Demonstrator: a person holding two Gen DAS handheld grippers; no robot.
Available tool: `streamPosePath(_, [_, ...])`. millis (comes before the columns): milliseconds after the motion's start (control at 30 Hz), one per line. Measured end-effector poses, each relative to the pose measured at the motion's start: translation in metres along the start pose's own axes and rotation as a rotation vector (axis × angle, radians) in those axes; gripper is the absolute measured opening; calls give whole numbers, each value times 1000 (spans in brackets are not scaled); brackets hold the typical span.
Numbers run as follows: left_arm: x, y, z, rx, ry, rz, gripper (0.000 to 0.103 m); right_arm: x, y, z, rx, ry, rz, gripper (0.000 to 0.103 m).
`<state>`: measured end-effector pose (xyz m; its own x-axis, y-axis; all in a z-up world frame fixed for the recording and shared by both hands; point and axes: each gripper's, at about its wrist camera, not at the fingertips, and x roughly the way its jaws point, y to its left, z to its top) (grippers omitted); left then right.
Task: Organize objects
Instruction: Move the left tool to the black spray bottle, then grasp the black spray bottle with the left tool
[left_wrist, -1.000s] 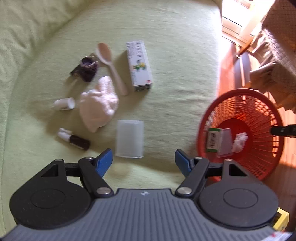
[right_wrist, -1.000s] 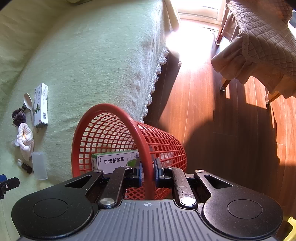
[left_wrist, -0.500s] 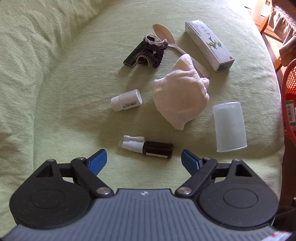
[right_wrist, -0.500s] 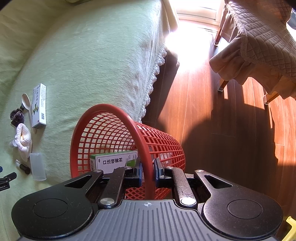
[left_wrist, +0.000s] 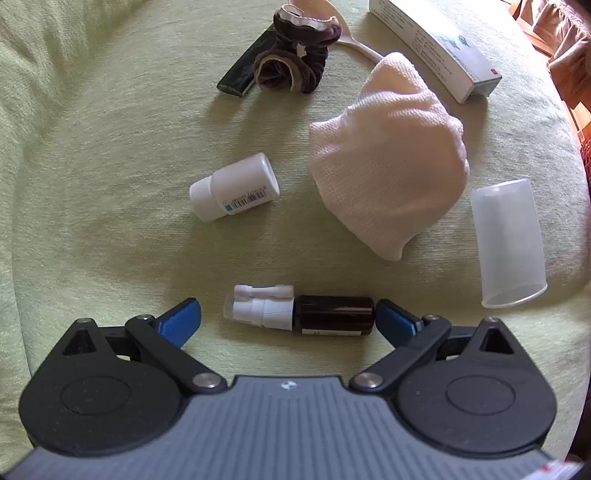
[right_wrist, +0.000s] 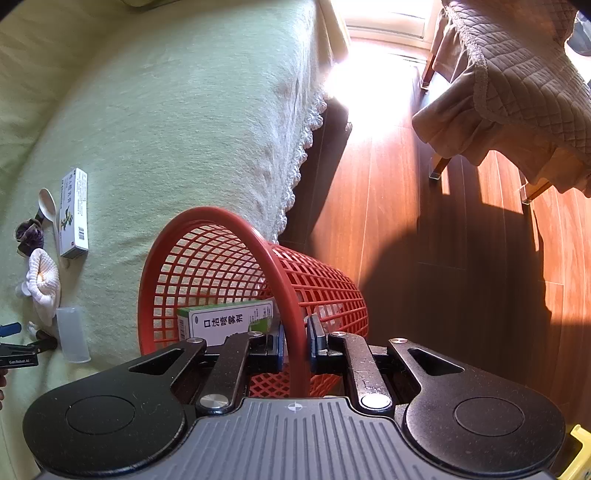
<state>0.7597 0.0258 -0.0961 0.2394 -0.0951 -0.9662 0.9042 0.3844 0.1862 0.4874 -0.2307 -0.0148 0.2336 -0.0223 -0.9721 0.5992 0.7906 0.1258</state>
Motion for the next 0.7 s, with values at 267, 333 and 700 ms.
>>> streamPosePath(267, [7, -7, -4, 45, 10, -9, 87, 0, 2, -1, -2, -2, -6, 9])
streamPosePath(333, [4, -7, -6, 48, 4, 0, 86, 1, 2, -1, -4, -1, -5, 9])
streamPosePath(700, [-57, -15, 1, -137, -23, 26, 86, 2, 2, -1, -11, 3, -5, 9])
